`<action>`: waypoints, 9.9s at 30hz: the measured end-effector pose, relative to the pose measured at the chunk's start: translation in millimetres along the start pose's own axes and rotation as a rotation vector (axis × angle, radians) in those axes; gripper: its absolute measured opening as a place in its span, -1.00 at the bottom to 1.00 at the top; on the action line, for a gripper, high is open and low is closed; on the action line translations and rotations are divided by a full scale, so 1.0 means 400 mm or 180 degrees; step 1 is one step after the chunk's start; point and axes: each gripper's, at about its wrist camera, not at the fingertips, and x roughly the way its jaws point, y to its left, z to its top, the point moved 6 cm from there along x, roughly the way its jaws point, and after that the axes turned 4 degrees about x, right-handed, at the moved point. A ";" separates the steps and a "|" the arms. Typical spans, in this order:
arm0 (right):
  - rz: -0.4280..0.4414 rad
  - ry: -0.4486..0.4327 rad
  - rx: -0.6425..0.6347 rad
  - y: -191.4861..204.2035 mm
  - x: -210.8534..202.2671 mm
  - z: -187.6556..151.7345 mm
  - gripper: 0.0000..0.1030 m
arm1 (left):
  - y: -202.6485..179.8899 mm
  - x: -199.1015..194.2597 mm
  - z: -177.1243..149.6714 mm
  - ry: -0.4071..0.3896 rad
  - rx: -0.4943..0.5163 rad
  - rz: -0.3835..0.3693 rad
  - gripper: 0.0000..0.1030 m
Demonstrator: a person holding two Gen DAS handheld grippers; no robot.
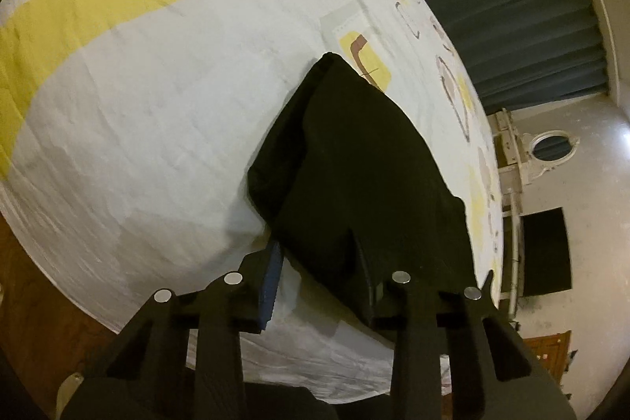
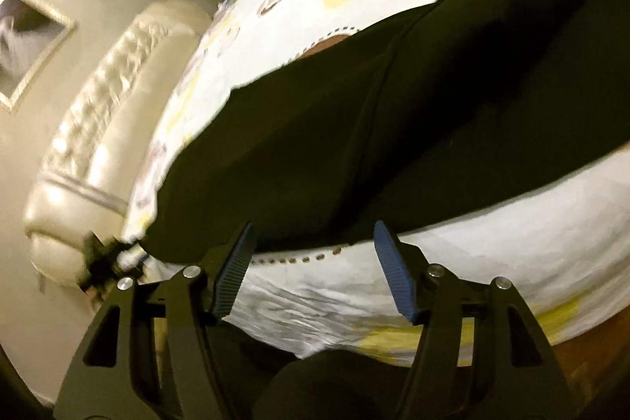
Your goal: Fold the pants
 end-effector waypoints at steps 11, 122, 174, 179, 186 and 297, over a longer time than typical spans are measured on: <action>-0.0216 0.0027 0.0428 -0.031 0.042 0.064 -0.11 | -0.048 -0.009 0.031 0.0015 0.0162 0.0249 -0.80; -0.1415 -0.1158 0.0397 -0.395 -0.432 0.624 -0.06 | -0.201 0.183 -0.008 -0.0540 0.1517 0.1242 0.82; -0.0276 -0.1543 0.1242 -0.728 -0.567 0.311 -0.72 | -0.204 0.180 -0.038 -0.0632 0.1511 0.1322 0.85; -0.0852 -0.1884 0.0888 -0.660 -0.686 0.386 0.08 | -0.204 0.181 -0.040 -0.0638 0.1505 0.1322 0.85; -0.0917 -0.1360 0.0756 -0.657 -0.572 0.583 0.21 | -0.205 0.180 -0.042 -0.0632 0.1466 0.1339 0.85; -0.1175 0.0112 -0.1561 0.317 0.254 -0.030 -0.66 | -0.303 0.060 -0.173 -0.0322 0.1795 0.1016 0.87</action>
